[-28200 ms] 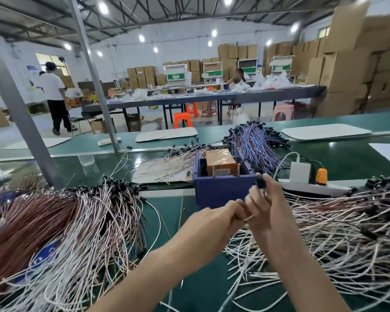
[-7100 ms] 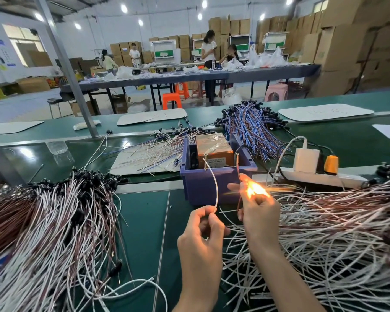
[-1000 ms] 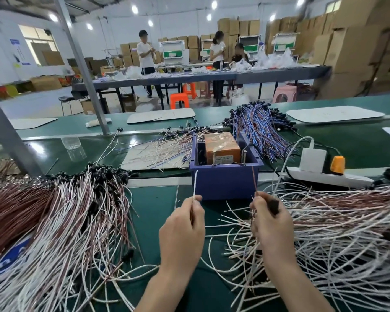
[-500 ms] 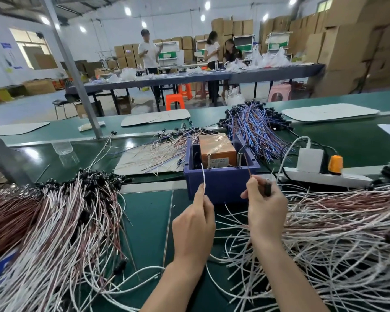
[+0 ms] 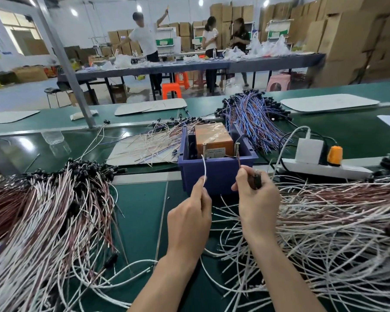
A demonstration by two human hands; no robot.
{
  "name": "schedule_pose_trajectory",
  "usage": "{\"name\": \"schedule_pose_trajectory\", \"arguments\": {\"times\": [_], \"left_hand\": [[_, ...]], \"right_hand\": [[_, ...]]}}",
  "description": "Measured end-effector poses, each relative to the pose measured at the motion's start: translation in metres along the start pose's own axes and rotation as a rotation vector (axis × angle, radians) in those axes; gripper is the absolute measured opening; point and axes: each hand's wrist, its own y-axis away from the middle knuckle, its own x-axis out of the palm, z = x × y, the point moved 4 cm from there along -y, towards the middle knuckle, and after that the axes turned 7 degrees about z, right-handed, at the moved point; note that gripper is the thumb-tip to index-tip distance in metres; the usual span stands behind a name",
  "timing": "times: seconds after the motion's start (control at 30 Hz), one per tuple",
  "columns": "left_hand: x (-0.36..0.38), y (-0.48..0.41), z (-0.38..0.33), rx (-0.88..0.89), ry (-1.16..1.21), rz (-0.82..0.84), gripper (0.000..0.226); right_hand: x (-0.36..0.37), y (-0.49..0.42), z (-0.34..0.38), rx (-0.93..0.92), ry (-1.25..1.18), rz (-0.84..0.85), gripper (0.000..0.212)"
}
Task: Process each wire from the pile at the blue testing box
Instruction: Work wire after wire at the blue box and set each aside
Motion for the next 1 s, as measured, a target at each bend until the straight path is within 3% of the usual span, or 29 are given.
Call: {"name": "schedule_pose_trajectory", "arguments": {"times": [1.0], "left_hand": [[0.0001, 0.0012, 0.0017, 0.006, 0.021, -0.019, 0.03]], "right_hand": [[-0.0028, 0.0066, -0.0019, -0.04, 0.042, 0.013, 0.006]]}}
